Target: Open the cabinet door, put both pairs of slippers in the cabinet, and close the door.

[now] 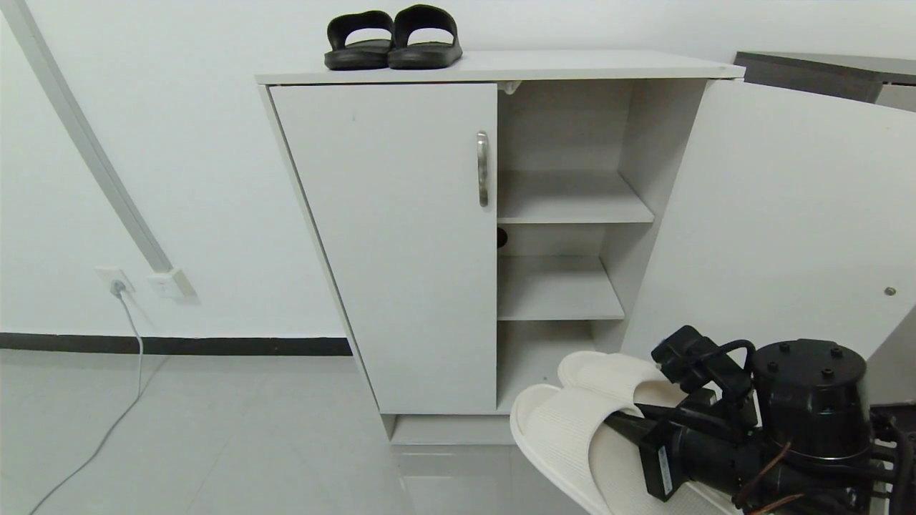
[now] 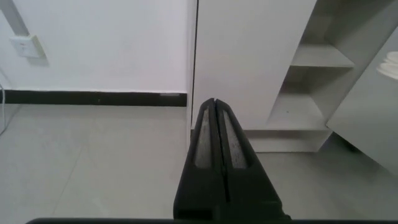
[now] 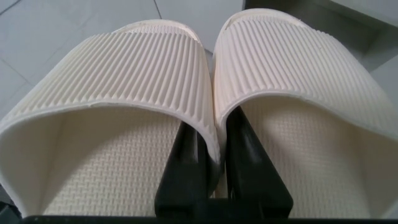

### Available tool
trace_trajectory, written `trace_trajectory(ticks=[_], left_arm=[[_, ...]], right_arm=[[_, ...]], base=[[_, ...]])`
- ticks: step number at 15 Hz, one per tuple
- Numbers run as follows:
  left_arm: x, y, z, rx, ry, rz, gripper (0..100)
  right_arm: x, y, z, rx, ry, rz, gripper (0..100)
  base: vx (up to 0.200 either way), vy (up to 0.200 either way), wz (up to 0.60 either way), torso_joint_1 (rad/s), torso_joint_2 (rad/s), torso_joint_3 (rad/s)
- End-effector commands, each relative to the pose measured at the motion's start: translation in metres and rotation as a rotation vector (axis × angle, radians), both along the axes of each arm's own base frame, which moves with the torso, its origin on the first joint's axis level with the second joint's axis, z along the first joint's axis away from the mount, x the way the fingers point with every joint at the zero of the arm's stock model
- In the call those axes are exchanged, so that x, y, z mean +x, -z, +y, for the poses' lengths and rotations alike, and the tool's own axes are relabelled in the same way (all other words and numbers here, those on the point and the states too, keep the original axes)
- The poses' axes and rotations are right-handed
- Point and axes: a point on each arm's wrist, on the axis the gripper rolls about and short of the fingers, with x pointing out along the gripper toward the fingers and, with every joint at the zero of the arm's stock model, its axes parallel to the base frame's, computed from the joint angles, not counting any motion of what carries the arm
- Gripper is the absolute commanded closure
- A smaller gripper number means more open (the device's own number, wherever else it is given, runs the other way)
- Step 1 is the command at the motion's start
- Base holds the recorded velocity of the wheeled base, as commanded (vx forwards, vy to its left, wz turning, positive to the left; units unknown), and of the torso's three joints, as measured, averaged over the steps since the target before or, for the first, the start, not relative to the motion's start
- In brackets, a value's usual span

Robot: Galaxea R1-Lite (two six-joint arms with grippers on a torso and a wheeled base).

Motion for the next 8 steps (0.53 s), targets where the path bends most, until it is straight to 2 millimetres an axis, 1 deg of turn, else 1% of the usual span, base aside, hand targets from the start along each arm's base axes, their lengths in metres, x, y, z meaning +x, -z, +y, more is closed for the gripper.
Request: trace_trajectory(ticks=[1, 2, 4, 6, 7, 8], left_arm=[[-0.002, 0.001, 0.000, 0.005, 0.000, -0.023, 100], [-0.002, 0.001, 0.001, -0.004, -0.011, -0.023, 100], [-0.002, 0.001, 0.001, -0.006, -0.014, -0.023, 100], [-0.002, 0.001, 0.001, -0.043, -0.014, -0.024, 100], [-0.002, 0.001, 0.001, -0.043, -0.016, -0.022, 100], [-0.002, 0.001, 0.001, -0.043, -0.016, -0.024, 100]], right_arm=[[0.001, 0.003, 0.001, -0.006, 0.001, 0.008, 100], [0.001, 0.003, 0.001, -0.002, 0.006, 0.005, 100], [0.015, 0.009, 0.011, -0.021, 0.104, -0.006, 100], [0.033, 0.018, 0.031, 0.011, 0.219, -0.026, 100], [0.042, 0.029, 0.041, -0.041, 0.319, -0.043, 100], [0.049, 0.037, 0.054, -0.069, 0.397, -0.067, 100]], base=[[0.000, 0.000, 0.00, 0.000, 0.00, 0.000], [0.000, 0.000, 0.00, 0.000, 0.00, 0.000], [0.000, 0.000, 0.00, 0.000, 0.00, 0.000], [0.000, 0.000, 0.00, 0.000, 0.00, 0.000], [0.000, 0.000, 0.00, 0.000, 0.00, 0.000], [0.000, 0.000, 0.00, 0.000, 0.00, 0.000]])
